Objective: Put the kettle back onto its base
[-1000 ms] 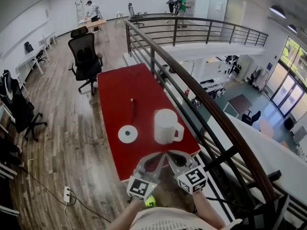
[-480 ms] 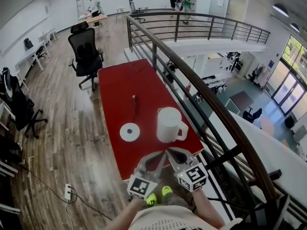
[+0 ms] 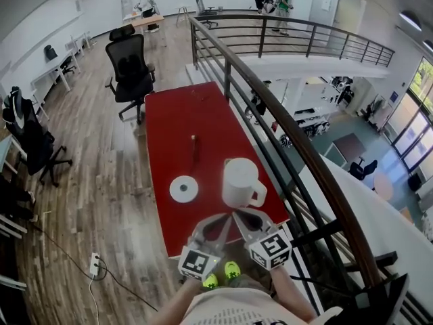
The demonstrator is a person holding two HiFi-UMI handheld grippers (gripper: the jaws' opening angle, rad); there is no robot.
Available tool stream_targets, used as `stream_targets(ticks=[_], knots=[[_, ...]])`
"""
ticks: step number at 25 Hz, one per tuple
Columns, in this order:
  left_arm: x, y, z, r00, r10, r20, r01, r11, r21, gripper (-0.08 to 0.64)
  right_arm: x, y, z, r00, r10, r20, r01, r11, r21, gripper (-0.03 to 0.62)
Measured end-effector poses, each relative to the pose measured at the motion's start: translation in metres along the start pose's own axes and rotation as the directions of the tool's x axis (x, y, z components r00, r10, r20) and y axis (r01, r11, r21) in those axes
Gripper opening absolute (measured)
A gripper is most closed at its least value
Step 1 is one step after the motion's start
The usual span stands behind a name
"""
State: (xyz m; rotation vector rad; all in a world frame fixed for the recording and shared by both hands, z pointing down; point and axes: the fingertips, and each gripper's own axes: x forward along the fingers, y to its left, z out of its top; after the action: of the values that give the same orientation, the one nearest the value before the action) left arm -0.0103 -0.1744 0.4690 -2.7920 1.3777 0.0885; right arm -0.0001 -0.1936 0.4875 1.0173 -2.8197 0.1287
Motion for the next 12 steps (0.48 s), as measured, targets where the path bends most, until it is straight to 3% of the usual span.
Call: stream_targets(ticks=[12], knots=[[0.043,0.003,-0.018,0.999,-0.011,-0.038,0.011,1.000,0.002,0.002,0.009,-0.043,-0.015,0.999,0.010,-0.034,-0.010,1.000,0.006,0.039]])
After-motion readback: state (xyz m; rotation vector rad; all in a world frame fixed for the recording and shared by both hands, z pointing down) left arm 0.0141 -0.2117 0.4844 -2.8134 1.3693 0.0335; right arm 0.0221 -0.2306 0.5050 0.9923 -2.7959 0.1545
